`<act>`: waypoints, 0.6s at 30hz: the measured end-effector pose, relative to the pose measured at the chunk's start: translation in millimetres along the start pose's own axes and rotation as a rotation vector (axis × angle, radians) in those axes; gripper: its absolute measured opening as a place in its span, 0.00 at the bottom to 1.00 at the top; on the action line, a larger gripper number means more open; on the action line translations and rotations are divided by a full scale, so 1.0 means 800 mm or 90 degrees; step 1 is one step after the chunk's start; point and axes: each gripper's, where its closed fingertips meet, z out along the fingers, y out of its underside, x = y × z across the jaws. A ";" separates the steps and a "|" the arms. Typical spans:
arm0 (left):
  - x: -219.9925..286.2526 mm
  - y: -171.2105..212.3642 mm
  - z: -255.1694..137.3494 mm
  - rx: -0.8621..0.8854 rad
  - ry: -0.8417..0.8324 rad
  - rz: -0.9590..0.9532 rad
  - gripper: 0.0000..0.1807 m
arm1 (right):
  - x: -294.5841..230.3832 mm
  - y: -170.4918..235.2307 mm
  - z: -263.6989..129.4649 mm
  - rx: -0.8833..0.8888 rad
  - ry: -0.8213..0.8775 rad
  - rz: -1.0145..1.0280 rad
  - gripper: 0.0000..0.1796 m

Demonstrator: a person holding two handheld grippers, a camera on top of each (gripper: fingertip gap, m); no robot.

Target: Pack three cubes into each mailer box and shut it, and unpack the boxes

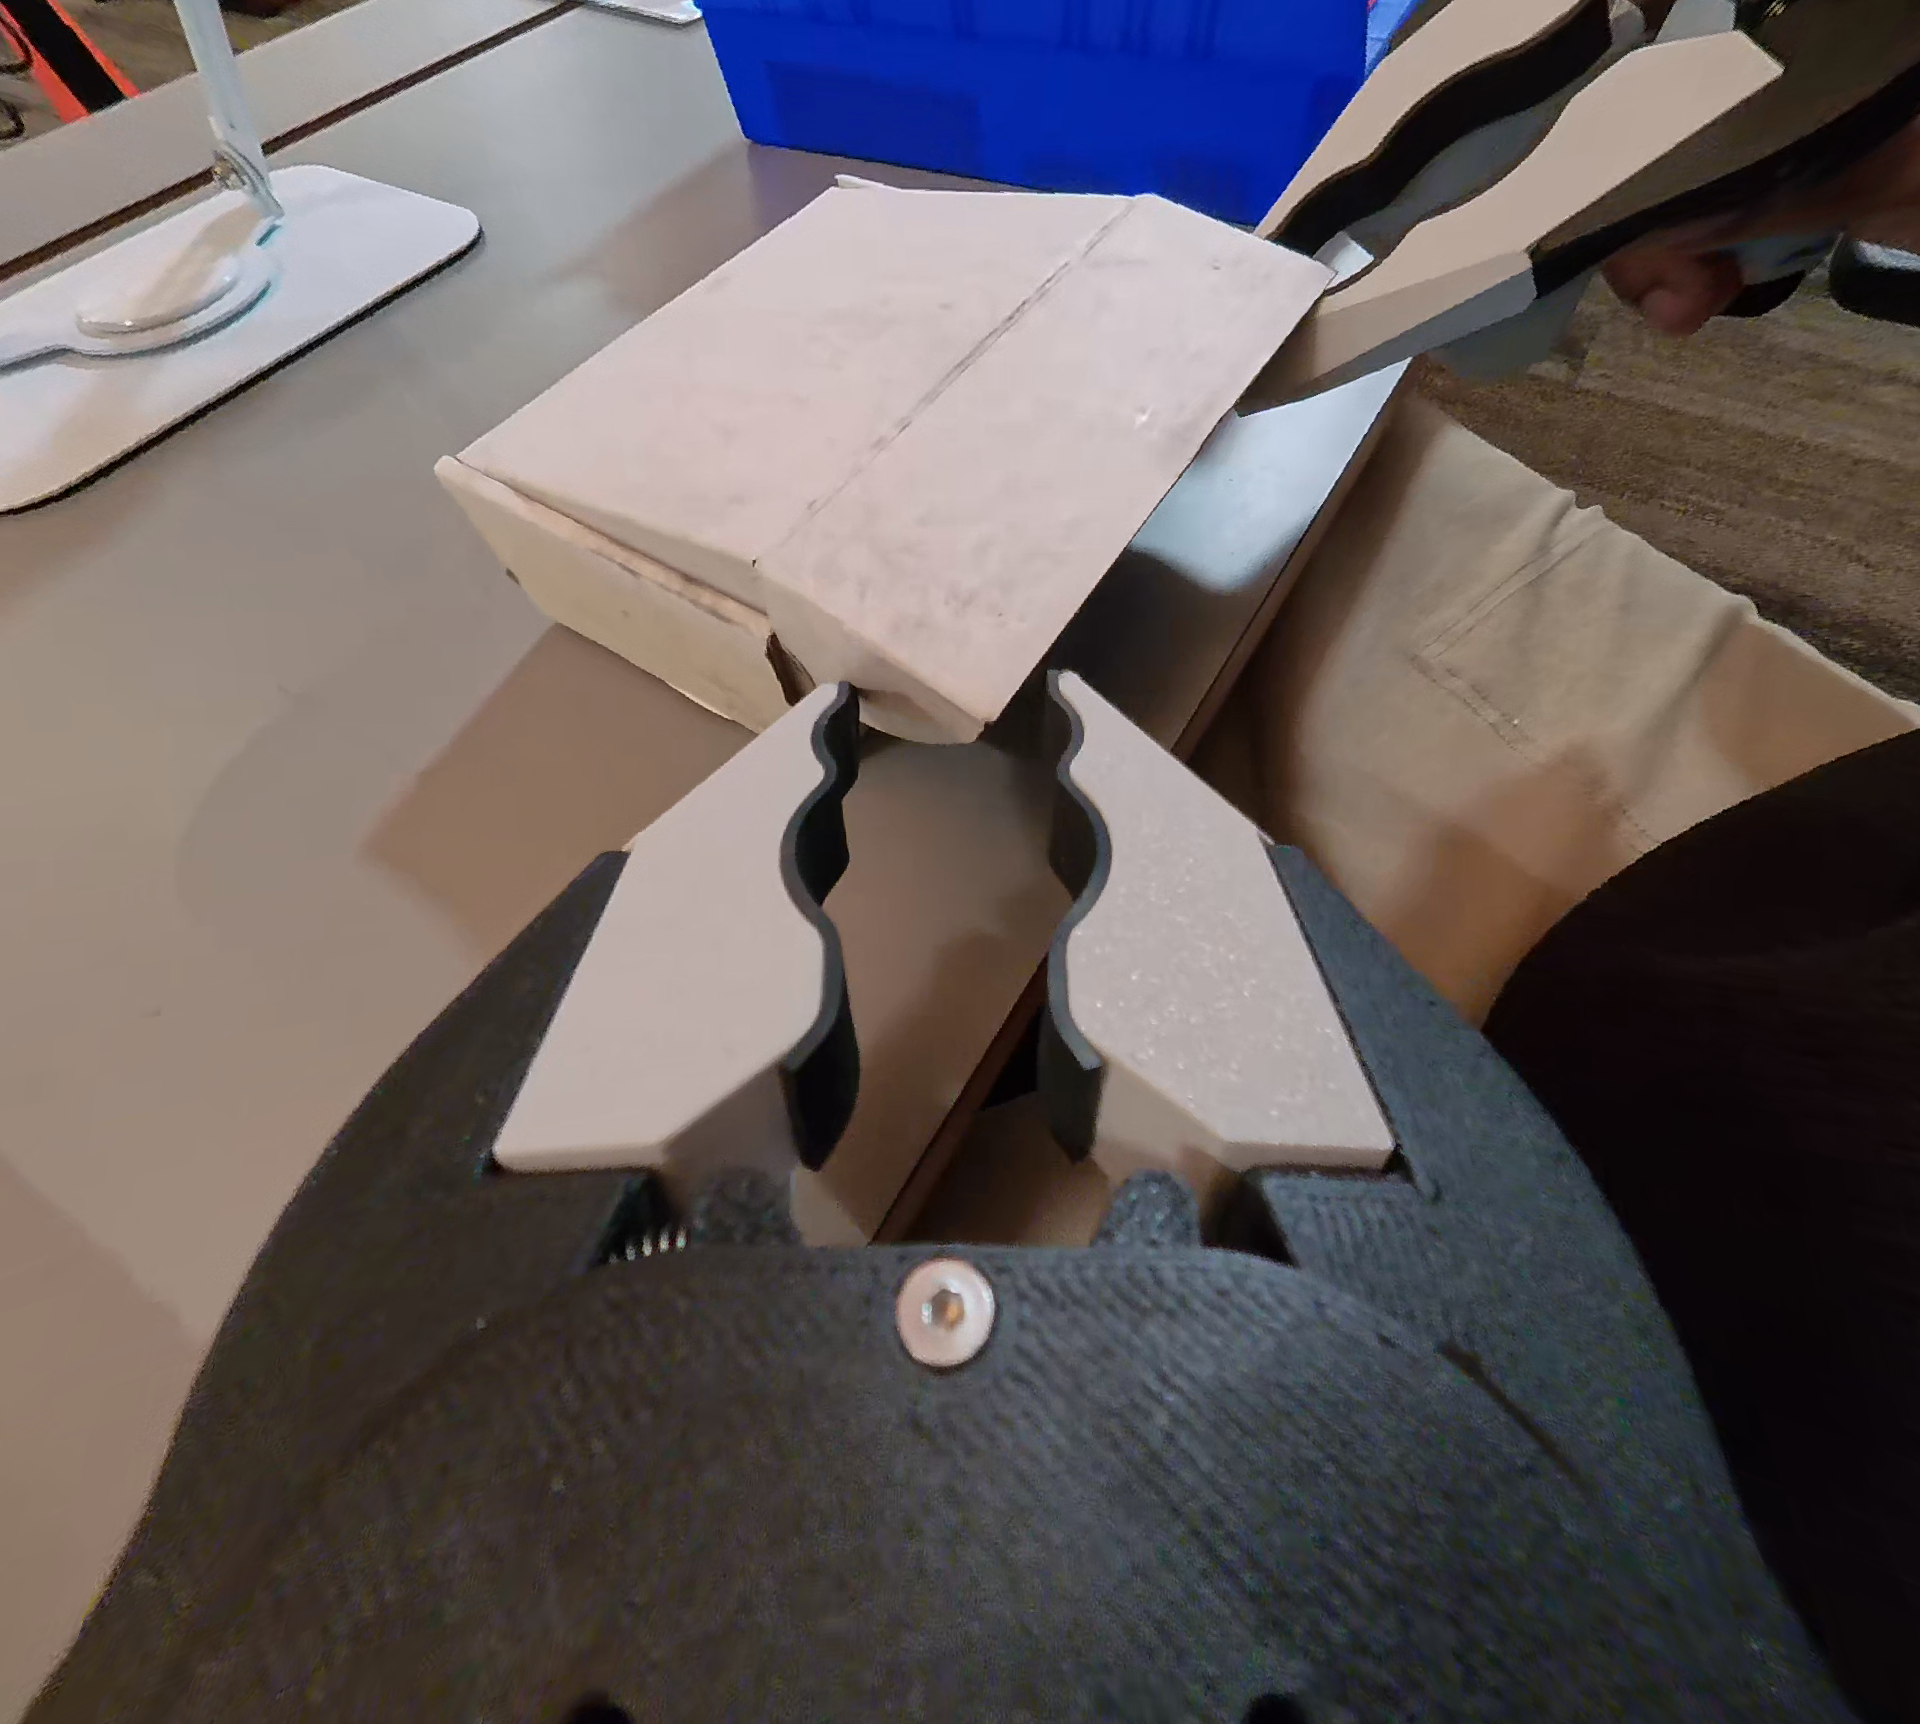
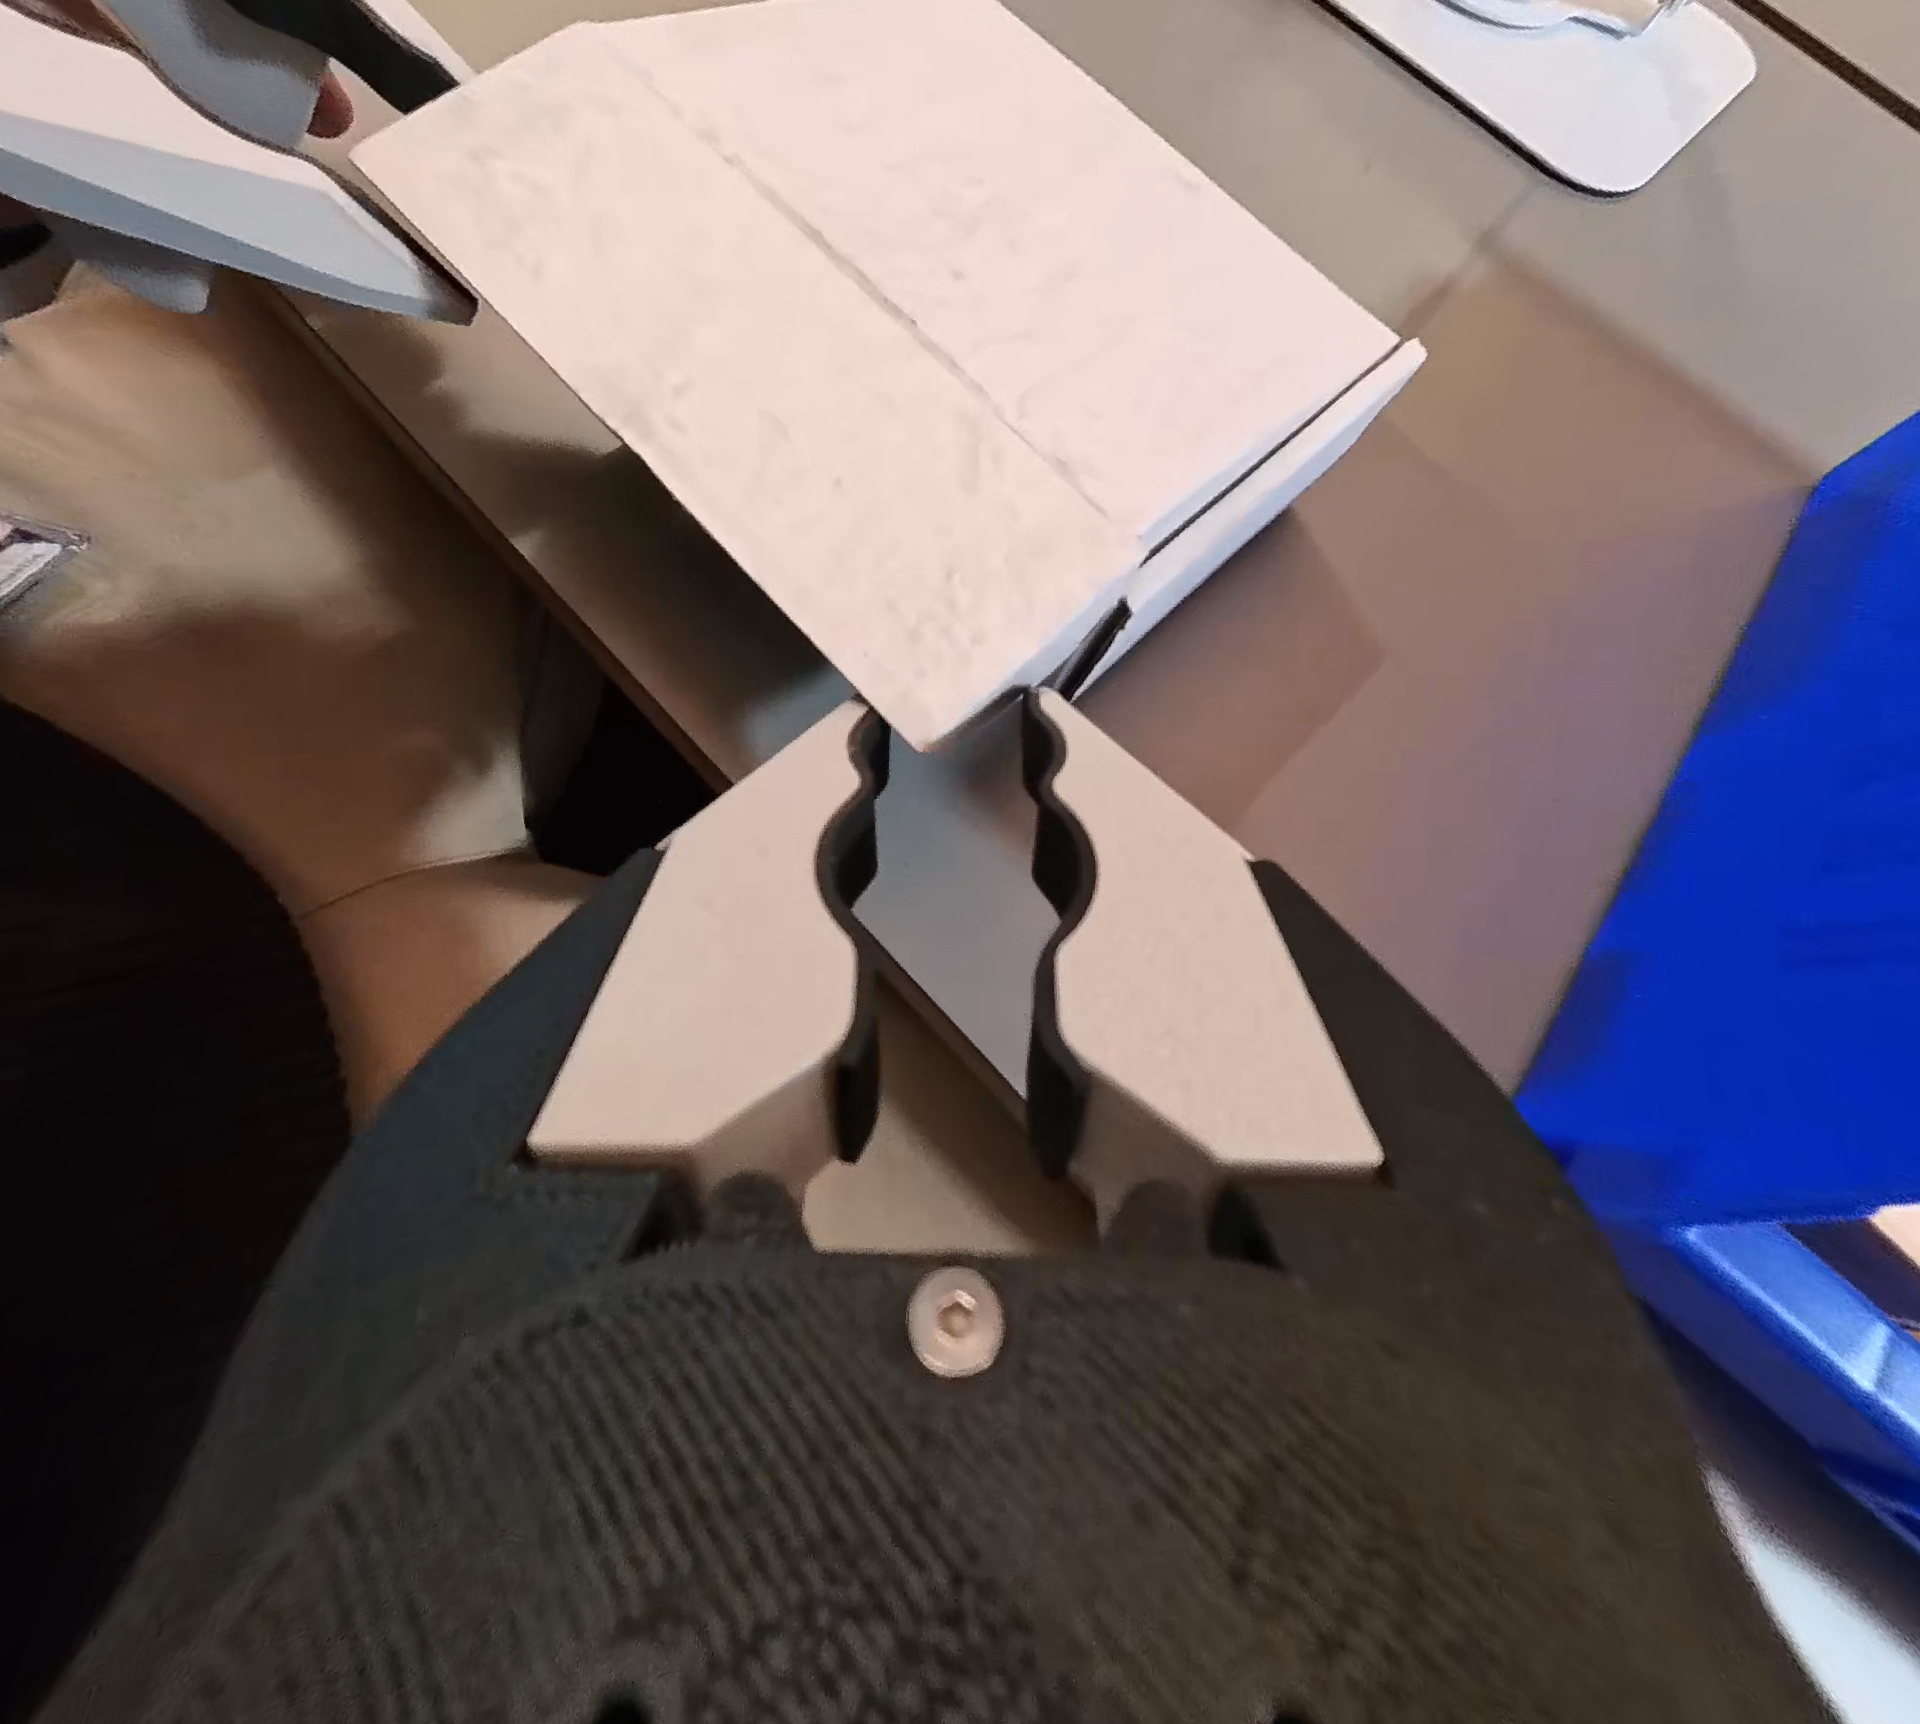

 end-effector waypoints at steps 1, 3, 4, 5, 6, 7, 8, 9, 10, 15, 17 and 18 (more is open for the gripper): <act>0.000 0.000 0.000 0.000 0.000 0.000 0.18 | 0.000 0.000 0.000 0.001 -0.003 0.003 0.14; -0.001 0.001 0.000 -0.003 -0.002 0.007 0.18 | -0.004 -0.002 0.000 0.006 -0.022 0.018 0.21; -0.002 0.001 -0.001 -0.005 -0.004 0.016 0.18 | -0.006 -0.004 -0.001 0.011 -0.037 0.031 0.26; -0.003 0.000 -0.003 -0.003 -0.006 0.024 0.17 | -0.009 -0.007 -0.003 0.021 -0.054 0.047 0.30; -0.004 -0.003 -0.006 0.004 -0.006 0.026 0.17 | -0.010 -0.012 -0.006 0.036 -0.067 0.064 0.31; -0.005 -0.006 -0.008 0.012 0.000 0.020 0.17 | -0.009 -0.017 -0.009 0.052 -0.078 0.082 0.32; -0.003 -0.009 -0.010 0.019 0.013 0.007 0.18 | -0.009 -0.021 -0.011 0.066 -0.089 0.099 0.32; -0.003 -0.011 -0.012 0.025 0.027 -0.010 0.19 | -0.009 -0.024 -0.013 0.077 -0.099 0.115 0.32; -0.002 -0.012 -0.013 0.032 0.041 -0.028 0.20 | -0.009 -0.027 -0.015 0.084 -0.107 0.127 0.32; -0.006 -0.018 -0.016 0.058 0.084 -0.124 0.20 | -0.012 -0.022 -0.015 0.061 -0.108 0.145 0.28; -0.008 -0.019 -0.015 0.062 0.086 -0.155 0.17 | -0.016 -0.020 -0.017 0.049 -0.111 0.142 0.27; -0.010 -0.017 -0.013 0.059 0.079 -0.159 0.16 | -0.018 -0.018 -0.017 0.044 -0.114 0.142 0.27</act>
